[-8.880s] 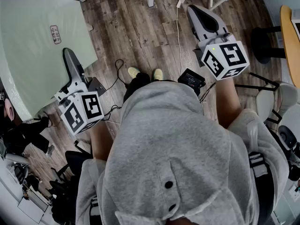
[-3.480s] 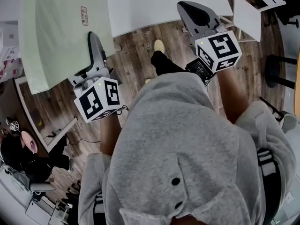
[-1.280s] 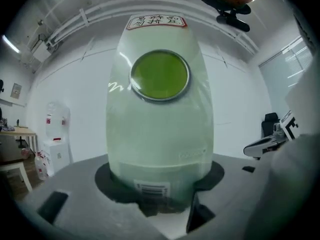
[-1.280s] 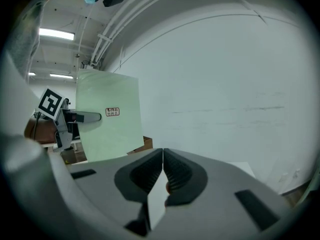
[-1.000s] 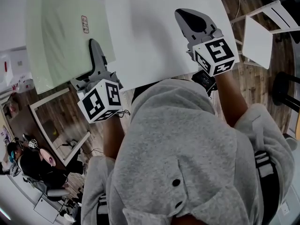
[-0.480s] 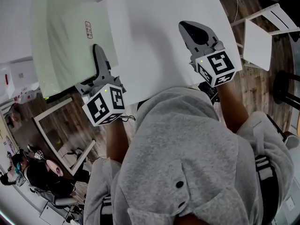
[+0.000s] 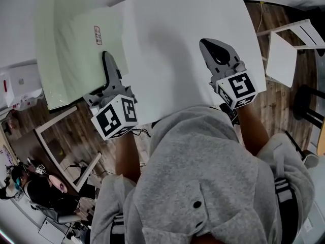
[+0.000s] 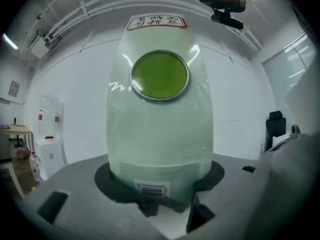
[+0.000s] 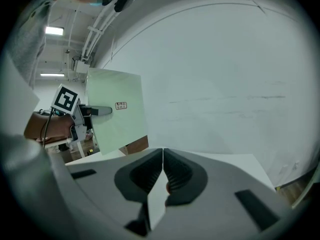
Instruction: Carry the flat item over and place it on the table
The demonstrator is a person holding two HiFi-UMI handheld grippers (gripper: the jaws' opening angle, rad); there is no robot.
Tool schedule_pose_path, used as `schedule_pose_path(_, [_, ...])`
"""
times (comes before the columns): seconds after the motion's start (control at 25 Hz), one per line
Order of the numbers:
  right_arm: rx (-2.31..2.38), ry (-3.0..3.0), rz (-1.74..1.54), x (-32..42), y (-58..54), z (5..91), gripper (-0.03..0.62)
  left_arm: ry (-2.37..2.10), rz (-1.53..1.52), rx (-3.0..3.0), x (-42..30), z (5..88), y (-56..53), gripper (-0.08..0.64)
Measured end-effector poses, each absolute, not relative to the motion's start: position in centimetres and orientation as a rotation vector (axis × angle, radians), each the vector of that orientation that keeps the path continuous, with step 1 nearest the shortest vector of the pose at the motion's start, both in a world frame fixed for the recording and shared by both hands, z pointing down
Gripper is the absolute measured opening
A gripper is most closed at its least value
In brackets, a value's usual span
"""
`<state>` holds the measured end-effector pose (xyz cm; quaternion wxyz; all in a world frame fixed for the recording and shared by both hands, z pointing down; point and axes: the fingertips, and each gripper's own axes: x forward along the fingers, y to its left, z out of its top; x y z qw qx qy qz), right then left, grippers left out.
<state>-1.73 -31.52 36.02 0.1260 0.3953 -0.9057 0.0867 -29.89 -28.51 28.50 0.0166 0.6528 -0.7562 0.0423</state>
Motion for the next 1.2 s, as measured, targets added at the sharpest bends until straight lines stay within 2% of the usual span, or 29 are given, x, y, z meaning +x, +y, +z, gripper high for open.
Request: schedule_pose_path(1.2, [1.090, -2.564, 0.380, -4.3, -33.2, 40.4, 0.028, -2.369, 0.094, 1.993, -33.7, 29.2, -33.2, 0.272])
